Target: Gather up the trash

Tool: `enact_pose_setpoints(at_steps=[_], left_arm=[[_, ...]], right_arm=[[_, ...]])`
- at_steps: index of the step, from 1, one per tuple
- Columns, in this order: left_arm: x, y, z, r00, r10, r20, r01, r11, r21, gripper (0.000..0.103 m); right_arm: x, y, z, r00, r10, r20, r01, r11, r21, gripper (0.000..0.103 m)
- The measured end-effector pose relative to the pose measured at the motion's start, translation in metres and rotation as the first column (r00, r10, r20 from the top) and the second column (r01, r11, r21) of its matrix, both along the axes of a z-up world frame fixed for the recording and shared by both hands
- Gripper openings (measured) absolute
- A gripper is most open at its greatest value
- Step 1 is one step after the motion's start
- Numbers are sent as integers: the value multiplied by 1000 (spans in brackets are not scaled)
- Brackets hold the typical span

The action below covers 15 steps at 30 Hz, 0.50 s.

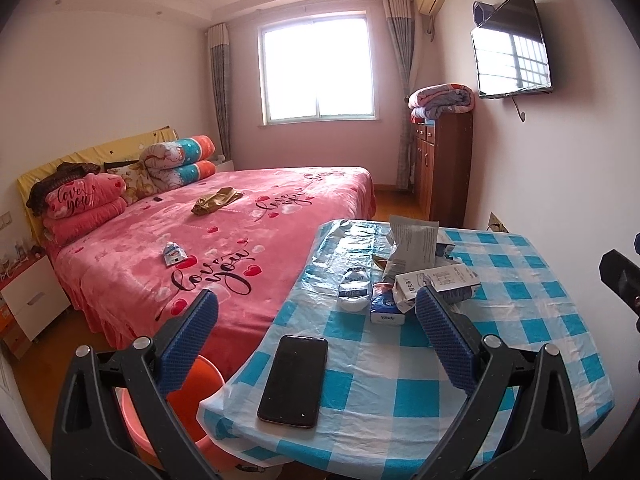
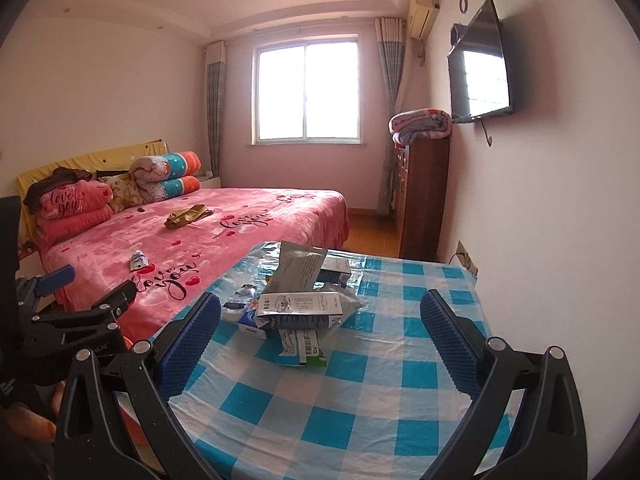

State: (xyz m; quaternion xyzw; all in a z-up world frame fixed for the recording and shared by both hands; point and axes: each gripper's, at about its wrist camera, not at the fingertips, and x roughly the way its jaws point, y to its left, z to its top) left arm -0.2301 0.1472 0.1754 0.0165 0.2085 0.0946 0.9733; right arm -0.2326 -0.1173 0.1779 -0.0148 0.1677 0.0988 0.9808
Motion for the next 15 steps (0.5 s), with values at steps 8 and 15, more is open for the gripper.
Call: enact_pose_setpoints(at_steps=[8, 15], left_arm=[[14, 0, -9, 1000, -3, -28, 2, 1000, -3, 99], [37, 1, -29, 996, -27, -91, 26, 1000, -13, 99]], right_arm=[[14, -1, -3, 999, -3, -37, 4, 1000, 7, 99], [42, -9, -26, 992, -8, -122, 11, 1000, 29, 99]])
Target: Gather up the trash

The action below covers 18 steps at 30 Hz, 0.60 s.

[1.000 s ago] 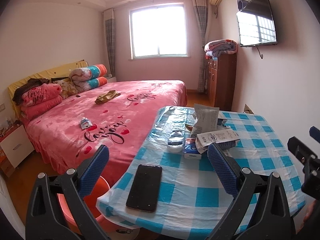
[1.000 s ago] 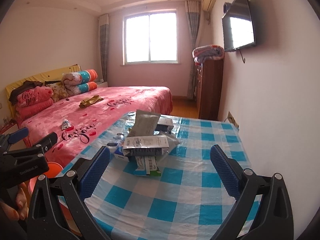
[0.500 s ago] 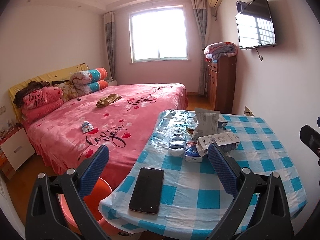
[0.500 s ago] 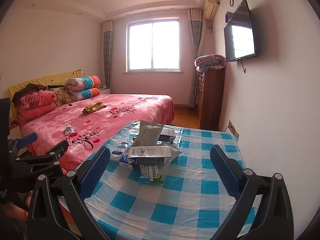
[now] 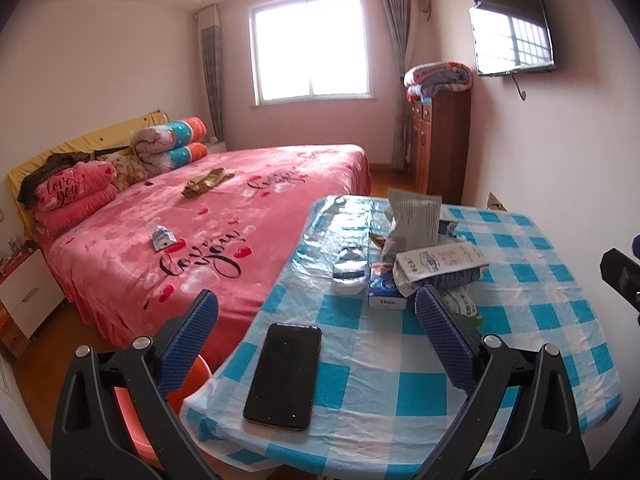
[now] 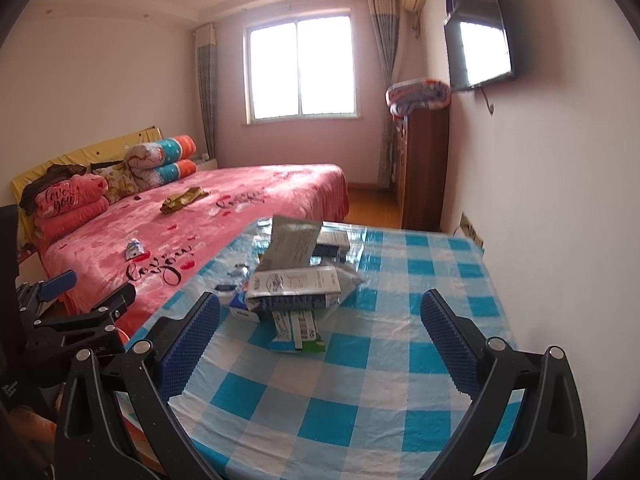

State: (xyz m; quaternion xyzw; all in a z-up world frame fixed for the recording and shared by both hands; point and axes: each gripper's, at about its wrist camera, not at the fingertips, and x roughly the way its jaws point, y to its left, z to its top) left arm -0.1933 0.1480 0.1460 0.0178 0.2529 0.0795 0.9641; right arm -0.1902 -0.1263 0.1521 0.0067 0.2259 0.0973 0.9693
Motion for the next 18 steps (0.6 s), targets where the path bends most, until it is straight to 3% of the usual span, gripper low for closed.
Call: enact_pose_setpoints(at_steps=[10, 14, 18], left_arm=[[48, 11, -28, 985, -142, -98, 138, 989, -50, 99], [71, 14, -30, 968, -224, -113, 215, 973, -86, 99], [103, 23, -34, 949, -284, -136, 264, 953, -148, 99]], right_arm=[[69, -20, -65, 969, 26, -244, -4, 996, 91, 99], [94, -27, -84, 941, 93, -326, -26, 979, 204, 99], [113, -21, -101, 915, 148, -375, -56, 968, 245, 99]])
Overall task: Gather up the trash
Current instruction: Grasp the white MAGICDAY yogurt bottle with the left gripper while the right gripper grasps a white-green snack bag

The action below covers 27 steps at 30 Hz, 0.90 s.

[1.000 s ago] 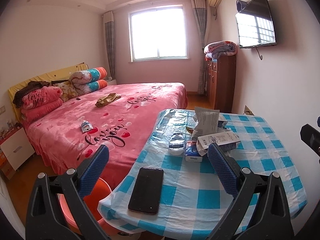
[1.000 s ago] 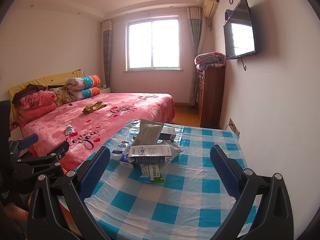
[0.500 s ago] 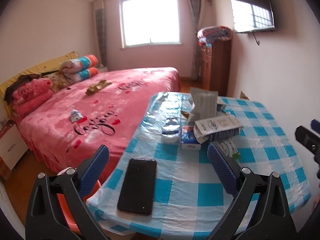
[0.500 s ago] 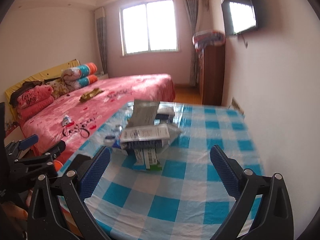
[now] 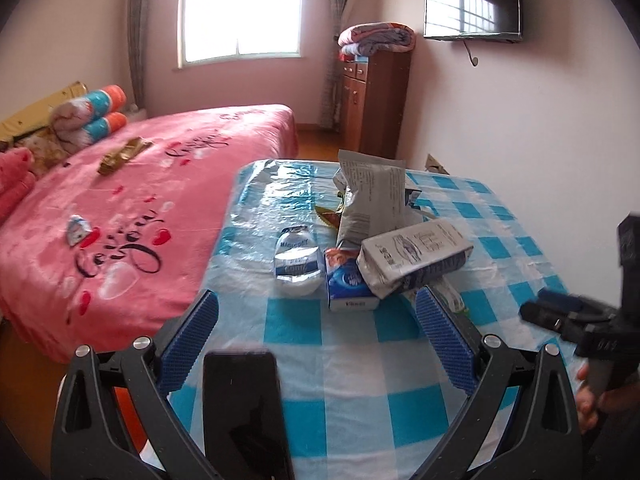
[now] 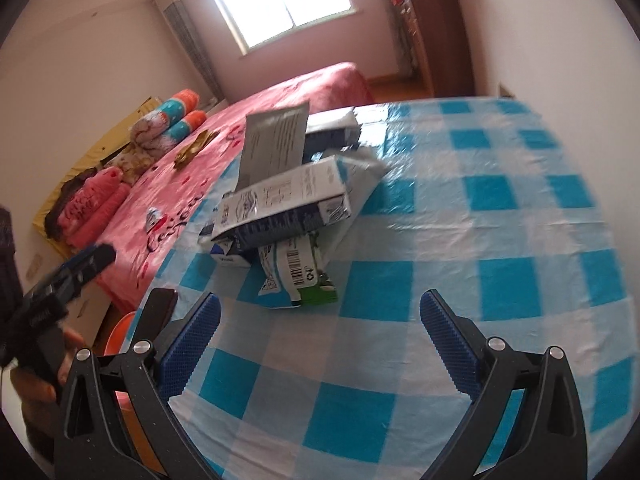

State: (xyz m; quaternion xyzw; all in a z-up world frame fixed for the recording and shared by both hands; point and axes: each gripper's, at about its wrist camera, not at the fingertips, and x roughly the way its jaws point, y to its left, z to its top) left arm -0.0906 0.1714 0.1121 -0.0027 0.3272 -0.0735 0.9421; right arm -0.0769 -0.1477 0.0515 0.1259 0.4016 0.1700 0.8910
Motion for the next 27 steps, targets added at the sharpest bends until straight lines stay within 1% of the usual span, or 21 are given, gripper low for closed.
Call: enact_pose_setpoints(at_steps=[2, 5, 7, 8, 9, 10, 12, 15, 18, 19, 20, 23, 25, 27], left_arm=[[18, 4, -4, 1000, -2, -30, 2, 1000, -9, 99], [50, 13, -14, 997, 23, -77, -25, 999, -21, 99], [74, 20, -26, 989, 49, -141, -56, 998, -42, 99], [82, 23, -30, 985, 56, -161, -66, 996, -55, 99], [92, 26, -36, 981, 50, -185, -65, 995, -80, 99], [101, 26, -42, 977, 42, -207, -61, 994, -90, 99], [114, 22, -52, 969, 49, -241, -66, 996, -66, 99], [133, 14, -63, 961, 46, -271, -57, 998, -30, 98], [148, 12, -72, 951, 67, -303, -73, 997, -8, 89], [151, 11, -74, 947, 68, -313, -74, 997, -5, 86], [154, 10, -77, 942, 70, -327, -74, 997, 0, 85], [163, 7, -86, 932, 75, -356, -70, 997, 27, 82], [165, 6, -90, 927, 78, -367, -72, 997, 31, 74], [166, 7, -92, 927, 84, -366, -78, 996, 31, 71]], right_arm=[[9, 9, -7, 1000, 29, -11, -29, 1000, -8, 99], [20, 20, -15, 998, 64, -23, -64, 998, -5, 98], [26, 26, -18, 996, 86, -26, -86, 996, -8, 98], [30, 29, -20, 995, 97, -28, -97, 995, -14, 98], [32, 32, -22, 994, 104, -30, -105, 994, -18, 98], [36, 35, -24, 993, 112, -34, -113, 993, -25, 98], [42, 39, -28, 992, 122, -37, -123, 992, -35, 98], [50, 45, -31, 990, 134, -37, -135, 990, -41, 98], [59, 51, -34, 989, 140, -39, -142, 989, -49, 96], [61, 52, -36, 989, 144, -40, -146, 988, -49, 91], [64, 54, -37, 988, 147, -43, -149, 988, -50, 84], [72, 56, -44, 987, 145, -62, -149, 987, -55, 83], [74, 58, -47, 987, 144, -65, -147, 988, -48, 83], [77, 59, -49, 987, 143, -70, -147, 988, -51, 83]])
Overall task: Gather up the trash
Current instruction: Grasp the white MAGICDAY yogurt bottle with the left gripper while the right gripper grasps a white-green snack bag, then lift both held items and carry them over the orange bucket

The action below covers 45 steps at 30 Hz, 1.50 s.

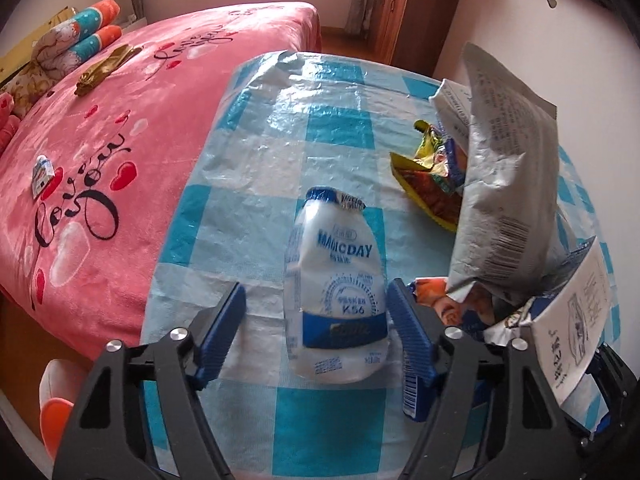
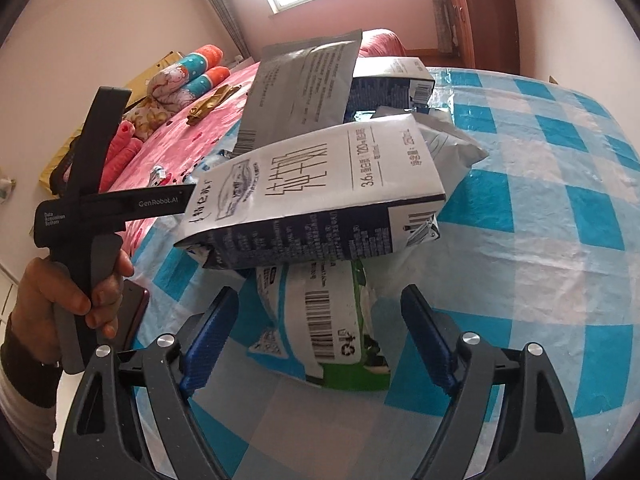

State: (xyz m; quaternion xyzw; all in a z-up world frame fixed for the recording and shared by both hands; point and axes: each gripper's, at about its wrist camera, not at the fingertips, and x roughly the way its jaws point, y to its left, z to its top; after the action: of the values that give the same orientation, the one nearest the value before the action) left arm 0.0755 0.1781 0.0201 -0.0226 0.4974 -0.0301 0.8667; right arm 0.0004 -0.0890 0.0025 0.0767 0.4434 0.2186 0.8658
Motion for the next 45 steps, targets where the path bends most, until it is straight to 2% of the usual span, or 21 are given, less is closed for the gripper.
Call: enact_pose_setpoints(at_steps=[2, 4, 9, 13, 17, 26, 31, 45], left_arm=[[1, -1, 0, 1000, 4, 0, -4, 1000, 13, 68], [1, 0, 0, 1000, 16, 4, -16, 1000, 18, 59], [0, 3, 1, 999, 37, 7, -37, 999, -3, 59], [-6, 1, 1, 999, 38, 10, -38, 999, -12, 59], [-14, -1, 5, 999, 37, 23, -36, 999, -18, 59], [-44, 0, 24, 997, 35, 67, -32, 999, -43, 59], [-63, -1, 31, 995, 25, 91, -19, 998, -65, 59], [-121, -5, 51, 988, -11, 153, 30, 992, -125, 59]], right_arm=[[3, 0, -3, 1000, -1, -4, 1, 1000, -1, 80], [5, 0, -3, 1000, -2, -1, 2, 1000, 0, 74], [6, -1, -4, 1000, -9, 3, 9, 1000, 1, 64], [1, -4, -3, 1000, -6, 4, 6, 1000, -6, 50], [-11, -6, 0, 1000, 4, 16, -3, 1000, -30, 43], [-43, -20, 2, 1000, 15, 11, -14, 999, -51, 39], [-60, -31, 4, 1000, 13, -11, -14, 1000, -22, 38], [-113, -44, 21, 1000, 2, 7, -2, 1000, -32, 37]])
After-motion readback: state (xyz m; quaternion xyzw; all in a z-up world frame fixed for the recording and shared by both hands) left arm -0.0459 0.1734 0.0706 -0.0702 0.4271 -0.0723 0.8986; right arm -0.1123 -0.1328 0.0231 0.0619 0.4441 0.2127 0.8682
